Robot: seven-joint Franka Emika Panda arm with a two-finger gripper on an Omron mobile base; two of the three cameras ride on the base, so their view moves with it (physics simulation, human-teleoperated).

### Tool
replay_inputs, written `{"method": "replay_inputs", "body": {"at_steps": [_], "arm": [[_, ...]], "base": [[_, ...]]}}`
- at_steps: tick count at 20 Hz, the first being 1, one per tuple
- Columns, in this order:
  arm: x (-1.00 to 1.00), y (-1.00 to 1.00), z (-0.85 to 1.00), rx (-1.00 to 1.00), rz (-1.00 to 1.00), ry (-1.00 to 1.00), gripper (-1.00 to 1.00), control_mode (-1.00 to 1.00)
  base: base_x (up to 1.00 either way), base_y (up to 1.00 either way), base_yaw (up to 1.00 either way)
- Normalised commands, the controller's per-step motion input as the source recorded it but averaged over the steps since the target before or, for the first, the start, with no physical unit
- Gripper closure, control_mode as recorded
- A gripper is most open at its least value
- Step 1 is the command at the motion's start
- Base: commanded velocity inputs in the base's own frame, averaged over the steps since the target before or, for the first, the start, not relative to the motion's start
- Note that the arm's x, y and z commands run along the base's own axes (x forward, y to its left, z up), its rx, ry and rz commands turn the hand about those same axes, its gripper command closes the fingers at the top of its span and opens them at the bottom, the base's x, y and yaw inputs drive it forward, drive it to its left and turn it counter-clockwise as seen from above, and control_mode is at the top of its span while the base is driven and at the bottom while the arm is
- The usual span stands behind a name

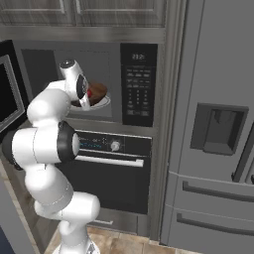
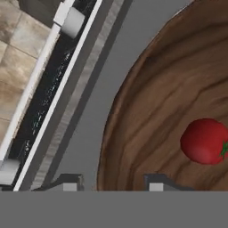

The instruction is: Pick the tomato from the sink and place it in the bowl. Then pick the bowl and place it in the microwave. Then close the microwave door and press the start button.

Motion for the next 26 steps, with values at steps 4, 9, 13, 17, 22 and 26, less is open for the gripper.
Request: {"method": "replay_inputs", "body": {"at_steps": [4,9,13,17,22,26], "arm": [[-0.86,0.00,0.00,0.00,0.00,0.00,-1.00,-1.00],[-1.00,0.00,0.25,-0.01,0.02,-0.08,-1.00,-1.00],[-1.00,0.08,0.44,0.01,0.12,-0.06,-1.00,-1.00],[-1.00,0.07,0.52,0.14,0.23,0.00,-1.00,-1.00],[-1.00,0.08,0.49,0.23,0.26,0.06,-1.00,-1.00],[-1.00,0.11,0.57,0.24,0.22,0.07,-1.00,-1.00]], "base": [[0.00,0.00,0.00],[0.00,0.00,0.00],[0.00,0.00,0.00],[0.00,0.00,0.00],[0.00,0.00,0.00],[0.00,0.00,0.00]]}}
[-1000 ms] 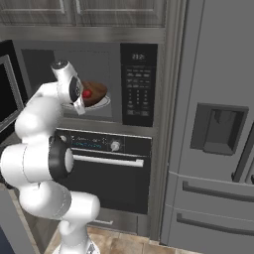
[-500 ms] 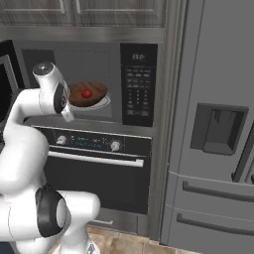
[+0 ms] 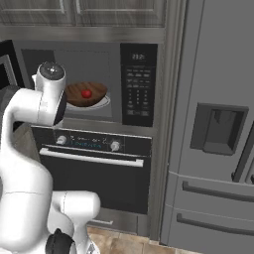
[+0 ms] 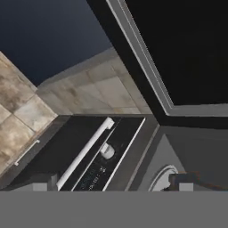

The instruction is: Pick the tomato from the sink and place it in the bowl. Then pick the bowl and place it in the microwave. Then close the microwave door and press the start button.

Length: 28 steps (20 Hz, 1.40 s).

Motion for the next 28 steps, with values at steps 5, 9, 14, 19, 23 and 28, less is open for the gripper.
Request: {"method": "replay_inputs", "body": {"at_steps": [5,9,14,19,23,28], "arm": [[-1.00,0.26,0.43,0.22,0.19,0.03,-1.00,-1.00],[-1.00,0.47,0.22,0.06,0.11,0.00,-1.00,-1.00],[-1.00,0.48,0.22,0.02,0.10,0.00,-1.00,-1.00],[-1.00,0.20,0.34,0.02,0.05,-0.01,-1.00,-1.00],[-1.00,0.00,0.18,0.05,0.00,0.00,-1.00,-1.00],[-1.00,0.08,0.00,0.02,0.00,0.03,-1.00,-1.00]], "base": [[0.00,0.00,0.00],[0.00,0.00,0.00],[0.00,0.00,0.00],[0.00,0.00,0.00],[0.00,0.00,0.00],[0.00,0.00,0.00]]}}
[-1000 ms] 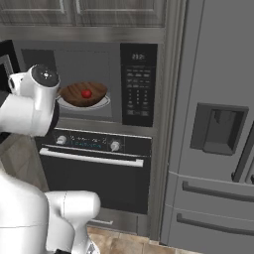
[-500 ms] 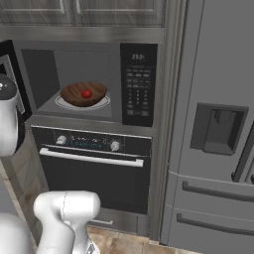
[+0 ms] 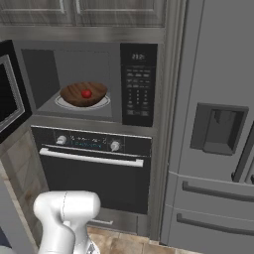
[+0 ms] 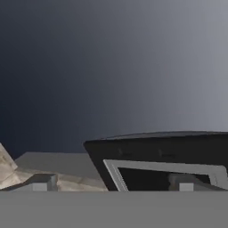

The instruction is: Pick the tomato from the sink and place it in the bowl. Then pick the bowl and place it in the microwave. Then close the microwave door and press the start button.

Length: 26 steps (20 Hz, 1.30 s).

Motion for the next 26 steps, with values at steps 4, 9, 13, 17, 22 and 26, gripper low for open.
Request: {"method": "replay_inputs", "body": {"at_steps": [4,9,13,17,22,26], "arm": [[-1.00,0.36,0.00,0.00,0.00,0.04,-1.00,-1.00],[-0.63,0.31,-0.06,0.00,0.00,0.22,-1.00,-1.00],[0.00,0.76,-0.19,-0.03,0.00,0.16,-1.00,-1.00],[0.04,0.70,-0.18,-0.04,0.00,0.07,-1.00,-1.00],[0.27,0.89,-0.25,-0.12,0.00,0.01,-1.00,-1.00],[0.70,0.85,-0.15,-0.20,0.00,-0.03,-1.00,-1.00]], "base": [[0.00,0.00,0.00],[0.00,0.00,0.00],[0.00,0.00,0.00],[0.00,0.00,0.00],[0.00,0.00,0.00],[0.00,0.00,0.00]]}}
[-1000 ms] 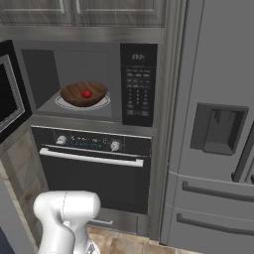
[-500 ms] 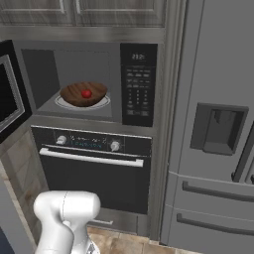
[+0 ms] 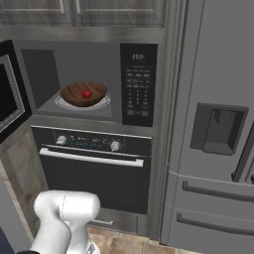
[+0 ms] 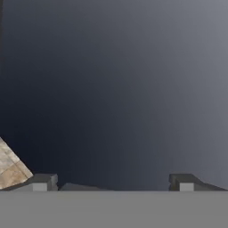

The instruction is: Pick the tomato from the sink and place it in the bowl. Then pick the bowl and place it in the microwave. Then close the microwave door and press the start button.

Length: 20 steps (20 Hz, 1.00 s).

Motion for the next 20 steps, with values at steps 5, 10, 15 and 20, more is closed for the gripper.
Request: {"method": "replay_inputs", "body": {"at_steps": [5,10,15,20], "arm": [[1.00,0.60,-0.24,-0.23,0.00,-0.05,-1.00,-1.00],[0.66,0.72,-0.22,-0.32,0.00,-0.22,-1.00,-1.00],[0.42,0.80,-0.23,-0.33,0.00,-0.23,-1.00,-1.00],[0.57,0.56,-0.19,-0.25,-0.07,-0.13,-1.00,-1.00]], "base": [[0.00,0.00,0.00],[0.00,0.00,0.00],[0.00,0.00,0.00],[0.00,0.00,0.00]]}}
